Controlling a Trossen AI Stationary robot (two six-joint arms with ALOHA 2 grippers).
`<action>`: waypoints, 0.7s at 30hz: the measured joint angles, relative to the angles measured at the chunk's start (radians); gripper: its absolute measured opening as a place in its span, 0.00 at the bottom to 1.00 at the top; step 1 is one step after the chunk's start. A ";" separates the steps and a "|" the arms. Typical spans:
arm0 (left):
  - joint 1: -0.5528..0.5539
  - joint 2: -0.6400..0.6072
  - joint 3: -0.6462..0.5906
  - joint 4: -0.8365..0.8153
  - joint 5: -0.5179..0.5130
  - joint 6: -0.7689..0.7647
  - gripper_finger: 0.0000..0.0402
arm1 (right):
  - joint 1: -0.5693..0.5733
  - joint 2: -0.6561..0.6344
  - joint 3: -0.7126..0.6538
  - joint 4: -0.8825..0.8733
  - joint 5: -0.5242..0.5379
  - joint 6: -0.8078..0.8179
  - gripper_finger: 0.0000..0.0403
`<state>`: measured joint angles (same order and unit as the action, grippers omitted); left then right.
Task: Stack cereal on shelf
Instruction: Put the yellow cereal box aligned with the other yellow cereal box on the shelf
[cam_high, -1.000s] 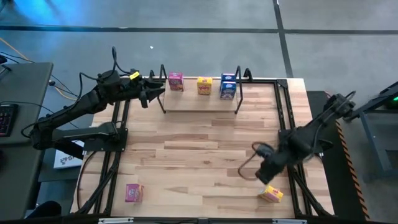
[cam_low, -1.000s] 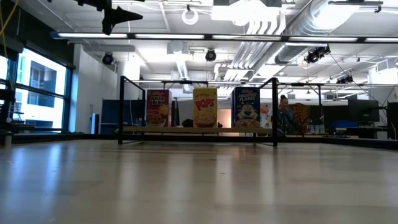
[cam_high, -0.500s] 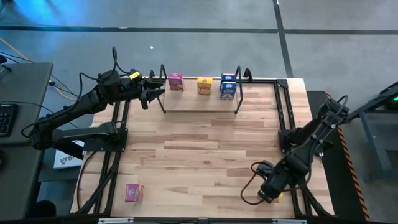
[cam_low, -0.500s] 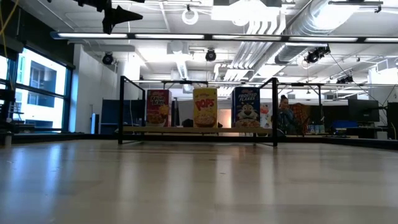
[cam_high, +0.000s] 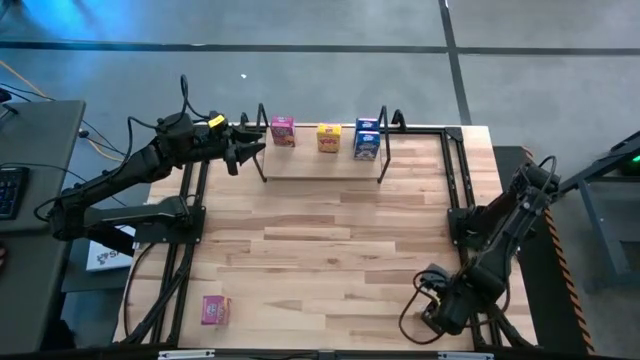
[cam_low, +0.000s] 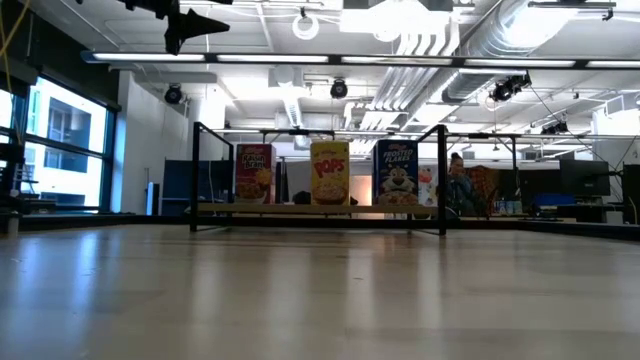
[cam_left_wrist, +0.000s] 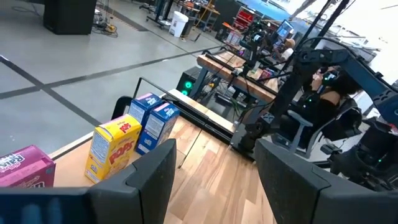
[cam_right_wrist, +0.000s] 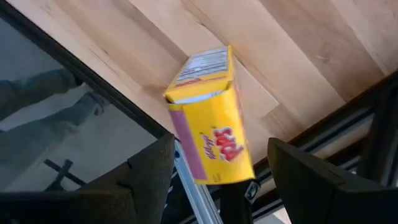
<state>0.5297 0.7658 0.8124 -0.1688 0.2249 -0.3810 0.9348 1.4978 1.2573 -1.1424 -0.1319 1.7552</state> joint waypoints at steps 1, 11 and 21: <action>0.000 0.000 0.000 0.000 0.000 0.000 0.52 | 0.002 0.010 0.000 0.010 0.000 -0.008 0.61; 0.000 0.000 0.000 0.000 0.000 0.016 0.52 | 0.002 0.072 0.000 0.018 -0.005 -0.054 0.61; 0.000 0.000 0.000 0.000 0.000 0.015 0.52 | 0.002 0.156 0.000 0.006 -0.045 -0.062 0.61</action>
<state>0.5293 0.7658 0.8124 -0.1686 0.2245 -0.3656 0.9371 1.6541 1.2572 -1.1362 -0.1773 1.6932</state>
